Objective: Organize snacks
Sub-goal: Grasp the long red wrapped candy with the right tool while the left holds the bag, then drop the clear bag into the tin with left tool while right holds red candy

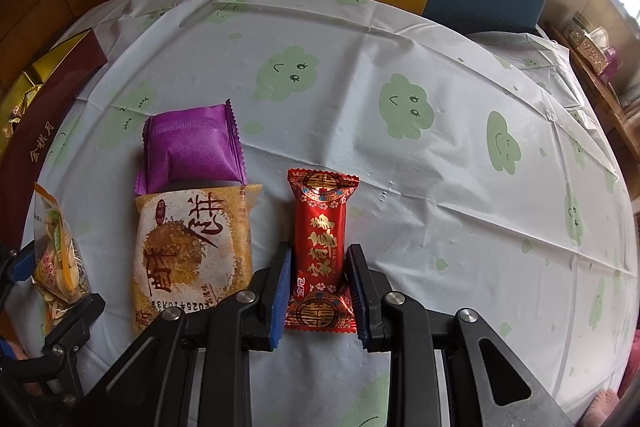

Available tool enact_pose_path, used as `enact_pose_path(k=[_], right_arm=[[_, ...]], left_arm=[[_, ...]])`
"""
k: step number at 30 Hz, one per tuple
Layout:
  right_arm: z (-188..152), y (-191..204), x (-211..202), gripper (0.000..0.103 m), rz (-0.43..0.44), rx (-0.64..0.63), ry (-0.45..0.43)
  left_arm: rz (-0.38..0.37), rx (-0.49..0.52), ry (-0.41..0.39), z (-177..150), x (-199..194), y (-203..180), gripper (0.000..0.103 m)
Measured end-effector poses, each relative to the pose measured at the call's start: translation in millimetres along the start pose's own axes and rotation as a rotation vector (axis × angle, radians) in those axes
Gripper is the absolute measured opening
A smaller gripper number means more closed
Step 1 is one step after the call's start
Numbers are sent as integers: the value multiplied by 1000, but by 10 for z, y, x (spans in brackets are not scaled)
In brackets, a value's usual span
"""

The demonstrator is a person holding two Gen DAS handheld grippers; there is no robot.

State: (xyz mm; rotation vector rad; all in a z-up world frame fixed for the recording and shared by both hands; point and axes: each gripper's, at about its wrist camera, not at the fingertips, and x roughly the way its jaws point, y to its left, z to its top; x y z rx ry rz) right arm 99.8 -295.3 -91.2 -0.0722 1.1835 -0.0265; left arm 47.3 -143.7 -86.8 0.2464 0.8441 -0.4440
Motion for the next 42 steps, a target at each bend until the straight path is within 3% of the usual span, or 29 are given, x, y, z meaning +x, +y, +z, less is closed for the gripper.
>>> enact_pose_path(k=[10, 26, 33, 37, 42], right_arm=[[-33, 73, -22, 28, -15, -25, -14], [-91, 175, -79, 27, -52, -61, -37], [-114, 205, -87, 27, -66, -62, -44], [-120, 211, -93, 27, -70, -61, -47], [-123, 215, -97, 27, -76, -64, -49]], left_arm=[[-30, -26, 39, 25, -79, 24, 52], [-73, -60, -25, 39, -631, 170, 52], [-72, -181, -64, 61, -965, 630, 52], [-51, -322, -71, 28, -1116, 1150, 52], [36, -508, -63, -130, -1189, 1848, 52]])
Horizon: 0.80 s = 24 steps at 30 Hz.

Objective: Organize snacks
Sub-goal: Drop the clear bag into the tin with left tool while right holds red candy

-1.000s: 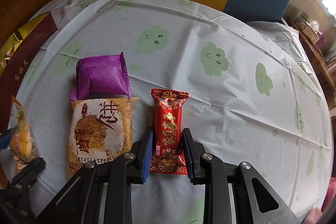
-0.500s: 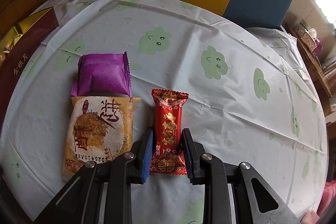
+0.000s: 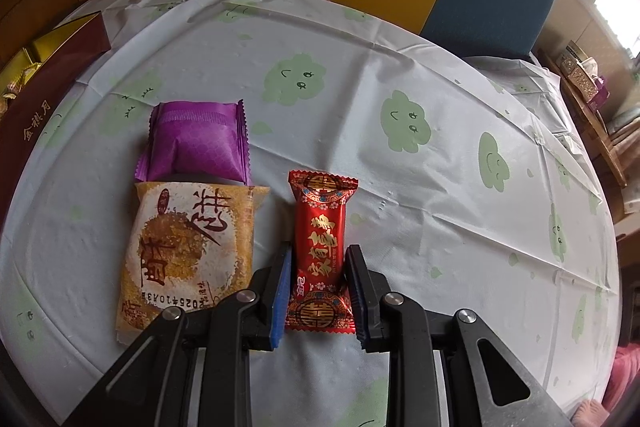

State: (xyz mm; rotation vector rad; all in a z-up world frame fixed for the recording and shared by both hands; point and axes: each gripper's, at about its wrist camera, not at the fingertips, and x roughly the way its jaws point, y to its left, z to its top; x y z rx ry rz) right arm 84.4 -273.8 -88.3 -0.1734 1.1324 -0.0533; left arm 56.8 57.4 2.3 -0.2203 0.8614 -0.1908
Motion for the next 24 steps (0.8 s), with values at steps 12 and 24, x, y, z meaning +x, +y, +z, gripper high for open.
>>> enact_pose_path(k=[12, 24], right_arm=[[5, 44, -5, 27, -32, -20, -6], [2, 32, 1, 27, -40, -23, -9]], left_arm=[[113, -241, 53, 103, 195, 992, 52], [149, -194, 151, 234, 561, 1091, 56]])
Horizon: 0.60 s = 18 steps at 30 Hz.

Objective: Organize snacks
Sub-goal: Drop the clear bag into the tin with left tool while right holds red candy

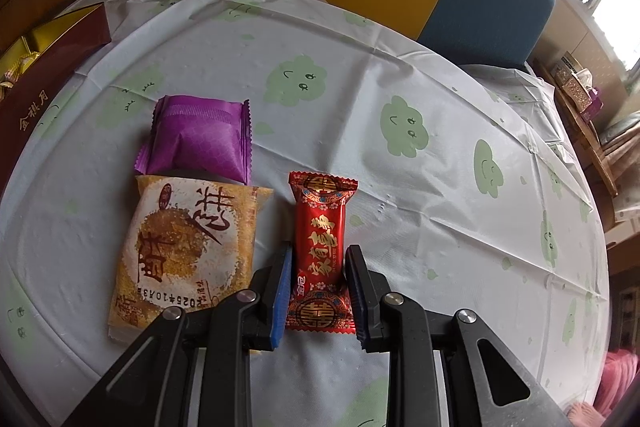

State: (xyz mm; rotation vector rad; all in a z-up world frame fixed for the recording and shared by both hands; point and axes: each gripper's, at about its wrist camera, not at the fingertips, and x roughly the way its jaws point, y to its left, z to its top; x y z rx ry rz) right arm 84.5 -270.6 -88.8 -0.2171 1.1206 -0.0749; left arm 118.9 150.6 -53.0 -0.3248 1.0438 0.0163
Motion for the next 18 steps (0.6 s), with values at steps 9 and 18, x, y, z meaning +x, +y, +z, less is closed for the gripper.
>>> enact_pose_path(k=[9, 18], right_arm=[[-3, 33, -18, 27, -15, -13, -4], [10, 29, -15, 26, -36, -39, -12]], left_arm=[[33, 12, -31, -116, -60, -32, 56], [108, 80, -117, -389, -279, -169, 55]])
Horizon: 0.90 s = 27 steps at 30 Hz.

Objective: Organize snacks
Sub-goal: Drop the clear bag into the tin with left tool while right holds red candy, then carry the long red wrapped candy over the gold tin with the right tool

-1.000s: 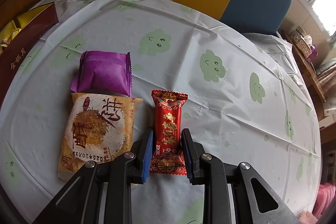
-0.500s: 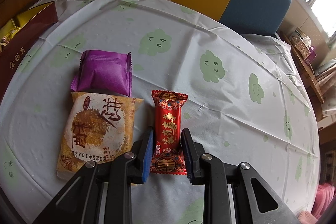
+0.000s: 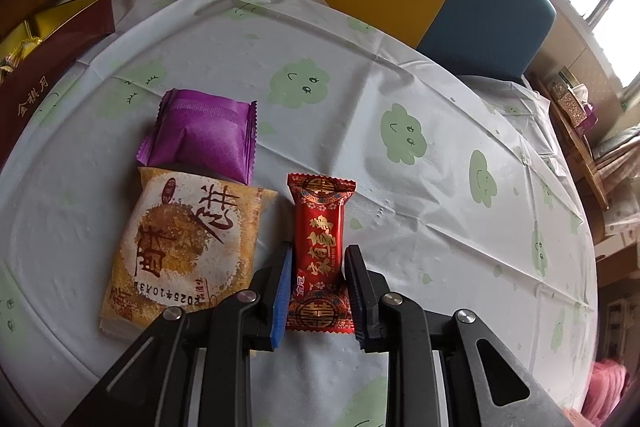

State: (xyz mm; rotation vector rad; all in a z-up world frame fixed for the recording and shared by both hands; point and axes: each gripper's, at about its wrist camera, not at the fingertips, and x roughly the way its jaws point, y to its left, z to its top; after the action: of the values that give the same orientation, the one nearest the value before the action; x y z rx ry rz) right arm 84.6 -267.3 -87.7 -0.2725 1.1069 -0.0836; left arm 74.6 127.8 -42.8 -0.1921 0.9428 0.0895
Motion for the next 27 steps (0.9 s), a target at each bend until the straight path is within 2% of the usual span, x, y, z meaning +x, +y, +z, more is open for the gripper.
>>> enact_pose_path(k=[6, 17, 27], right_arm=[[-18, 40, -36, 26, -6, -1, 0], [-19, 23, -28, 26, -6, 10, -3], [-32, -20, -12, 23, 6, 28, -3]], left_arm=[[40, 81, -33, -38, -139, -206, 55], [17, 102, -57, -102, -303, -354, 55], [-1, 109, -77, -111, -390, -343, 55]])
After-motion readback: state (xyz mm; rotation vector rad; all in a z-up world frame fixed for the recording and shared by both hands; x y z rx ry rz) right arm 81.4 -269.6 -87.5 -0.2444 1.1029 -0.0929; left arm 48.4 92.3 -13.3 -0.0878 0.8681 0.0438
